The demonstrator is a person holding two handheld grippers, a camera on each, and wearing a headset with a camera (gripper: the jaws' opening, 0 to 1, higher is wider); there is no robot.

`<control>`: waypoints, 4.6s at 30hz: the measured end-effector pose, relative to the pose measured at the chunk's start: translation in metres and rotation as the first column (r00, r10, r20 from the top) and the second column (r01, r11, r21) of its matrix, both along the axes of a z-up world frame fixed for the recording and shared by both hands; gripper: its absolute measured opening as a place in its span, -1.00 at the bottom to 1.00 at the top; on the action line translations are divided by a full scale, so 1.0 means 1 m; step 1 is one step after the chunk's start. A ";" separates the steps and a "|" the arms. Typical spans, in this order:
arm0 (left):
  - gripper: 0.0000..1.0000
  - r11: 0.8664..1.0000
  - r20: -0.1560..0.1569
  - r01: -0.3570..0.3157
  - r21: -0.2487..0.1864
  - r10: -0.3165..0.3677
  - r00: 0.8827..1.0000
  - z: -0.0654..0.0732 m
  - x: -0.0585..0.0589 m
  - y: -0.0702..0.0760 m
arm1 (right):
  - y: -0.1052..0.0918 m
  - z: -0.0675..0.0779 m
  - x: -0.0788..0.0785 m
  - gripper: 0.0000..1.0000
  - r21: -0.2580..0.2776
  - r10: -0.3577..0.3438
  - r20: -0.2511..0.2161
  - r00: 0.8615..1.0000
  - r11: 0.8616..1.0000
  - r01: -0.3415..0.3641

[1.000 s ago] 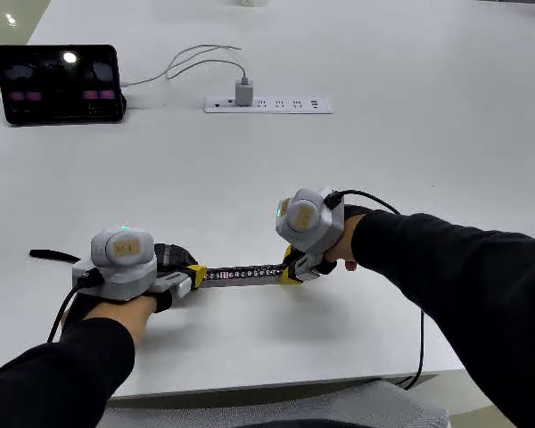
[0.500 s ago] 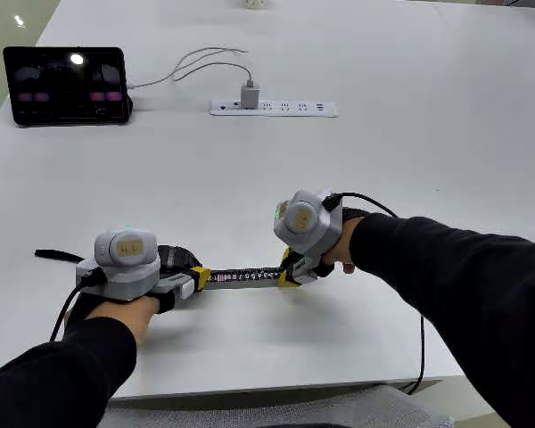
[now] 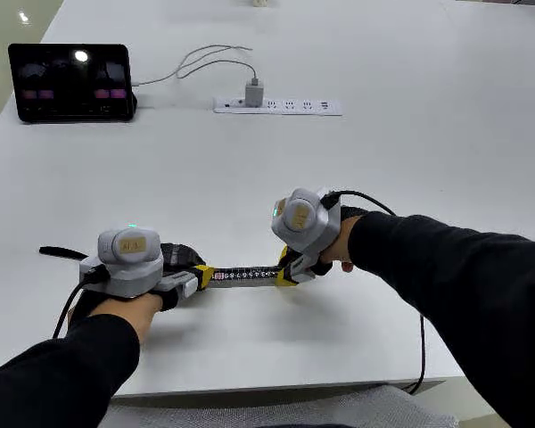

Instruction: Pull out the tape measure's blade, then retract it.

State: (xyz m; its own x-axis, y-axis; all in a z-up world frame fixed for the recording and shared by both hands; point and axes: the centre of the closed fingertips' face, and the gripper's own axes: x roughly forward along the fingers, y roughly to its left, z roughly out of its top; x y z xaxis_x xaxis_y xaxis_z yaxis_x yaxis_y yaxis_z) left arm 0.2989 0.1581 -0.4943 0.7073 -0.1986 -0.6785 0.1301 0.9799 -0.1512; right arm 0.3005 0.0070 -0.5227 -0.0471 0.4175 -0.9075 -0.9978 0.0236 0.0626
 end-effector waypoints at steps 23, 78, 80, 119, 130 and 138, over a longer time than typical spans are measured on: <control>0.23 1.000 0.000 0.005 0.000 -0.005 1.000 0.001 -0.002 0.000 | 0.016 0.002 -0.003 -0.77 0.034 -0.015 -0.007 1.000 0.999 0.015; 0.24 1.000 -0.003 0.009 0.004 -0.009 1.000 0.000 -0.002 -0.001 | 0.043 0.000 -0.008 -0.77 0.095 -0.030 -0.021 0.999 0.995 0.032; 0.24 1.000 -0.003 0.009 0.003 -0.009 1.000 0.000 -0.002 -0.001 | 0.044 0.000 -0.007 -0.77 0.097 -0.030 -0.020 0.999 0.995 0.032; 0.24 1.000 0.001 0.009 -0.001 -0.009 1.000 0.001 -0.003 -0.001 | 0.066 0.000 -0.013 -0.77 0.154 -0.041 -0.023 0.999 0.987 0.044; 0.24 1.000 -0.002 0.007 -0.006 -0.007 1.000 0.000 -0.002 0.001 | 0.075 0.002 -0.014 -0.77 0.176 -0.030 -0.006 1.000 0.984 0.030; 0.24 1.000 -0.002 0.006 -0.009 -0.006 1.000 -0.001 0.000 0.001 | 0.078 0.002 -0.015 -0.77 0.176 -0.030 -0.005 1.000 0.984 0.030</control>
